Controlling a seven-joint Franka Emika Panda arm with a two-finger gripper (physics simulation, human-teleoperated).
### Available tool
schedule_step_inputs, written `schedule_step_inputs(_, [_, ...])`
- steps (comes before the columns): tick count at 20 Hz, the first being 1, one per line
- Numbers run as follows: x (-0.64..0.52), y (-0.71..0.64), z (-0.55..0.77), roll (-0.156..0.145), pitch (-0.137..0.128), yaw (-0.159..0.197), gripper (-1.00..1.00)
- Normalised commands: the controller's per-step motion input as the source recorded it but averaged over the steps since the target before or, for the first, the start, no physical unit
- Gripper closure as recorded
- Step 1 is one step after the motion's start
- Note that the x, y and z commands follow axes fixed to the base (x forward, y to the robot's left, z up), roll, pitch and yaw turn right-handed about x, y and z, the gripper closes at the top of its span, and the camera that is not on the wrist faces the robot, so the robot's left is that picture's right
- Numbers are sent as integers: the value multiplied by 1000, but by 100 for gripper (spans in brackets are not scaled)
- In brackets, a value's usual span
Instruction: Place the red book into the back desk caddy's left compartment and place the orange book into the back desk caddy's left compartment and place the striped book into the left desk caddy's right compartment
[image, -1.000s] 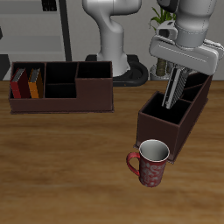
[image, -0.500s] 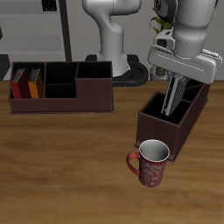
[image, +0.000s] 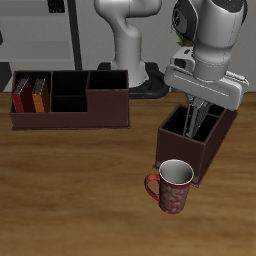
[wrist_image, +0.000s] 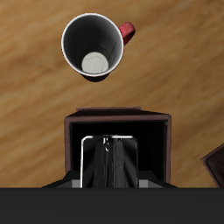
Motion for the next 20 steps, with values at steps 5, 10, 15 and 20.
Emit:
schedule_step_inputs(5, [-51,-67,-37,-17,-93,66,100])
schedule_step_inputs(10, [-204,-2,117,-23,-153,82,100])
schedule_step_inputs(15, [-32,-102,-31,-12,-33,23,100])
schedule_step_inputs(20, [-1,-101,-191,-10,2,32,100])
